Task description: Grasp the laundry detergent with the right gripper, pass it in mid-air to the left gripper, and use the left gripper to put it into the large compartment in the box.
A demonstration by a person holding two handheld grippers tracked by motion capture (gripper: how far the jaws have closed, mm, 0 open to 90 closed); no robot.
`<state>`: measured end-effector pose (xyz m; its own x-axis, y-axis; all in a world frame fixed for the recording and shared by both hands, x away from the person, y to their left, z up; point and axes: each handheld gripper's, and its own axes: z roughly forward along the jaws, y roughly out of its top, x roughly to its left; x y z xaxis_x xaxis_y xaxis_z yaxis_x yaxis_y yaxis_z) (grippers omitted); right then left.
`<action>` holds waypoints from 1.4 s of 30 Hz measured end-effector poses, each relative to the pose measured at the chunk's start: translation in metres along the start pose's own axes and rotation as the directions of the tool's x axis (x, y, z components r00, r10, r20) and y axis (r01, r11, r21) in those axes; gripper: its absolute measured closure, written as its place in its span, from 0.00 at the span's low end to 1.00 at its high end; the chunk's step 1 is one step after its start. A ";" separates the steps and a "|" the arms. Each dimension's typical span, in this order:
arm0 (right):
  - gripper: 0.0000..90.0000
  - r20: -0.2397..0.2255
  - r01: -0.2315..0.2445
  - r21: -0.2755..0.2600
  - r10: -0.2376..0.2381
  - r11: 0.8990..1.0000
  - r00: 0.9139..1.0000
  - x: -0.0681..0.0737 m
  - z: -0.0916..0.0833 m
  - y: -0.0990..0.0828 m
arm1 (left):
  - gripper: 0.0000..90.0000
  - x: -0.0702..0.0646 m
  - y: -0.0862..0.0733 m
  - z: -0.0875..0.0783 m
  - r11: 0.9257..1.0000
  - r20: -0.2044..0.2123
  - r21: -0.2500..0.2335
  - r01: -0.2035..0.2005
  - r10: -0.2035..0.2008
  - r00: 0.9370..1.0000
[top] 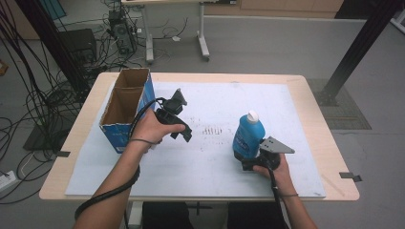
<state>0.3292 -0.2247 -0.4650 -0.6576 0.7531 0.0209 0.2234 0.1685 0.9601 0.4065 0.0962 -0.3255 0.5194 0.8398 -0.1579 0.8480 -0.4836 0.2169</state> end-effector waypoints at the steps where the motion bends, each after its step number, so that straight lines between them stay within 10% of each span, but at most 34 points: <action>1: 0.03 0.001 -0.001 0.000 0.001 1.000 1.000 0.000 0.000 0.000 | 0.13 0.000 0.000 0.000 1.000 0.000 0.001 0.000 0.000 1.000; 42: 0.03 -0.003 -0.005 -0.003 0.005 1.000 1.000 0.000 0.000 0.000 | 0.13 -0.001 0.001 0.003 1.000 0.004 0.003 -0.006 0.006 1.000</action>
<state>0.3293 -0.2252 -0.4654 -0.6586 0.7520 0.0266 0.2246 0.1628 0.9607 0.4076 0.0942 -0.3277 0.5245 0.8362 -0.1601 0.8453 -0.4890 0.2152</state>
